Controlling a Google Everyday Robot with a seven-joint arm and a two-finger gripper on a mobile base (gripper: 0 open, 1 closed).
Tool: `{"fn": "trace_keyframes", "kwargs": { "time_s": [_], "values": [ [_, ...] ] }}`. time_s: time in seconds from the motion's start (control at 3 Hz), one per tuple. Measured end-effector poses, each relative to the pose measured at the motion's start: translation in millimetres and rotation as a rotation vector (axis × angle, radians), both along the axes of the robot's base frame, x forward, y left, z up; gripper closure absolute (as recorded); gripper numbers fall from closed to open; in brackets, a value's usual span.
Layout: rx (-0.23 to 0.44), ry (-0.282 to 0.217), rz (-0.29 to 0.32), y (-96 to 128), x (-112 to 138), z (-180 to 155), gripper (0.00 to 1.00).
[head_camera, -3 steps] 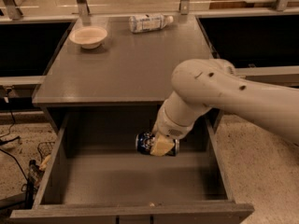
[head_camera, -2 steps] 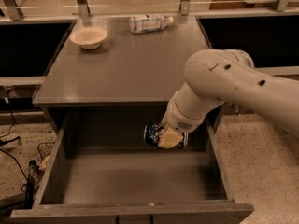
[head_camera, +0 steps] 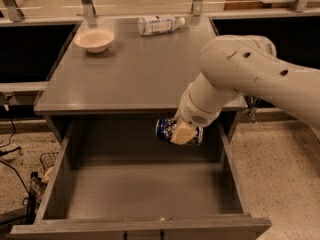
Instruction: Pick pepsi can from top drawer and place on counter
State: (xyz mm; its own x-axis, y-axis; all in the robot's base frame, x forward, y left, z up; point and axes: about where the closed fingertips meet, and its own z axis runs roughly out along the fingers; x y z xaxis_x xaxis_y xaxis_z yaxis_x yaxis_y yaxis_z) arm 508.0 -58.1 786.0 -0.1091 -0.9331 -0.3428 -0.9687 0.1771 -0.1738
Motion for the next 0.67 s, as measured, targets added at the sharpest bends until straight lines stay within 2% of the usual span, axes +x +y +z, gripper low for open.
{"fn": "trace_keyframes", "kwargs": {
  "time_s": [0.33, 0.67],
  "values": [
    [-0.008, -0.021, -0.004, -2.7, 8.2, 14.5, 1.00],
    [-0.019, -0.002, 0.015, -12.4, 3.6, 15.8, 1.00]
  ]
}}
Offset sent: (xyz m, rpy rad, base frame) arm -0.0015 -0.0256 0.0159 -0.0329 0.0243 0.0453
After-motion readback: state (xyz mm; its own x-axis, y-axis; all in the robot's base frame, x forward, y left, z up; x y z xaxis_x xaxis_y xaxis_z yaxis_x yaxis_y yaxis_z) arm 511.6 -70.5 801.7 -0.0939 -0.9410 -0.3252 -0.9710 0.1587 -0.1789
